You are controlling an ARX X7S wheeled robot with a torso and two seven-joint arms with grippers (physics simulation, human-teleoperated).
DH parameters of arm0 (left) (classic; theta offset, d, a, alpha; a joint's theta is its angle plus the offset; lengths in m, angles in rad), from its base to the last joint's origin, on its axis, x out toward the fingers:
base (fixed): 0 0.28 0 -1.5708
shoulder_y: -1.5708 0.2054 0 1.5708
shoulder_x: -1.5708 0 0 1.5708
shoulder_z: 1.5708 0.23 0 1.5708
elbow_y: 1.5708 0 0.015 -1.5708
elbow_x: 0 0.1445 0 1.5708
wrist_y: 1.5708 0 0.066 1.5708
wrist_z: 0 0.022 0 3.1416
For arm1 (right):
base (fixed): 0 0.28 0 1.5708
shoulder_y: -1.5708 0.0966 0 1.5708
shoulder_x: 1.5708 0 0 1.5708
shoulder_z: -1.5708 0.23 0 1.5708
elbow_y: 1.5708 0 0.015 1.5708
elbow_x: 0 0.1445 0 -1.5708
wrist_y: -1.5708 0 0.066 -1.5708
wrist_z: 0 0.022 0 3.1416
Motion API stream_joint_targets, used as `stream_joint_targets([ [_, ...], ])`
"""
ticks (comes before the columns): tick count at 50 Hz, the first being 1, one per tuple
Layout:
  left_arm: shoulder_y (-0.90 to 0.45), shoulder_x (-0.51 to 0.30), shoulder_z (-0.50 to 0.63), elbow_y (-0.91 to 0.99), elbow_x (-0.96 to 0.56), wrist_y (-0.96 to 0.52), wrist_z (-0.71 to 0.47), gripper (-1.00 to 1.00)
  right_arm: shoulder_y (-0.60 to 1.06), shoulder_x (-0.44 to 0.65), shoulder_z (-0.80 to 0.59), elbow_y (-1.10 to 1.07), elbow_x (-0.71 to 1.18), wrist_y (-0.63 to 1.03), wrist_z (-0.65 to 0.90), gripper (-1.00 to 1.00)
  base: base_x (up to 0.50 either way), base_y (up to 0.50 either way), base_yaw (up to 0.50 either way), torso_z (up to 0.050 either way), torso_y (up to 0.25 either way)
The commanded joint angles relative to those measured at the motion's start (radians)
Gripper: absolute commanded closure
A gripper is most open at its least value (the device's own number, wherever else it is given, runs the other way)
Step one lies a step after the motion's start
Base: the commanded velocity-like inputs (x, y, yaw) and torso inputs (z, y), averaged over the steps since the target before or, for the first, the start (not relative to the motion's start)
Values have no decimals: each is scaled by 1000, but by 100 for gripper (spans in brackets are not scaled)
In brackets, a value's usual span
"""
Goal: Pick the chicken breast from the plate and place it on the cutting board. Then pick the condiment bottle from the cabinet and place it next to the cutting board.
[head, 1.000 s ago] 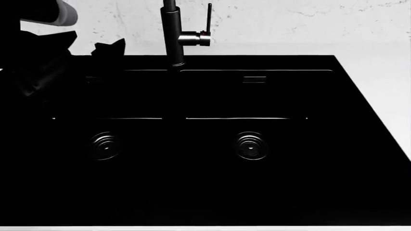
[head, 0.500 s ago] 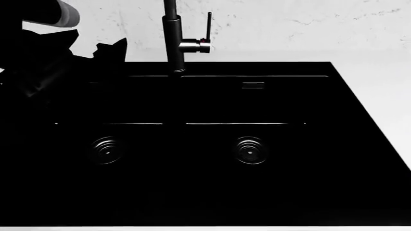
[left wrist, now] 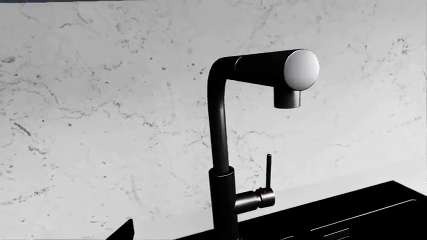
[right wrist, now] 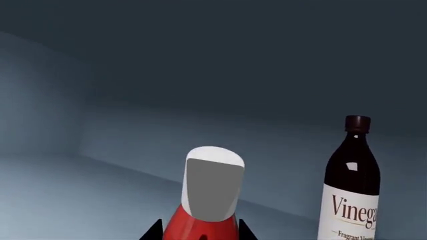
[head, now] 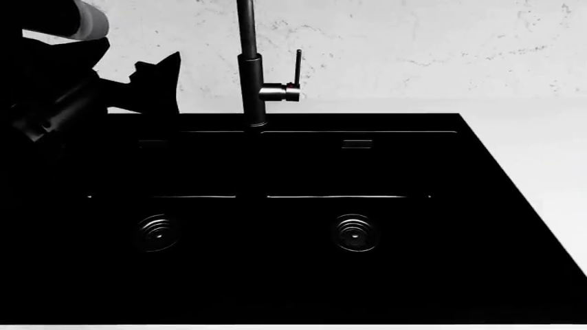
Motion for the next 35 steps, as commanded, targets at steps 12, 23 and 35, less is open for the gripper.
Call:
stream_joint_targets([
  [12,18,0,-6,-6,-12,-1,-34,-100,-33,-3,-78,26,50,15,-17,100,0,0,0,0,0],
  [23,8,6,-3,-23,-21,-11,-56,-100,-33,-3,-78,26,50,15,-17,100,0,0,0,-23,5],
  [35,-4,4,-4,-22,-32,-17,-64,-100,-33,-3,-78,26,50,15,-17,100,-222,0,0,0,0],
])
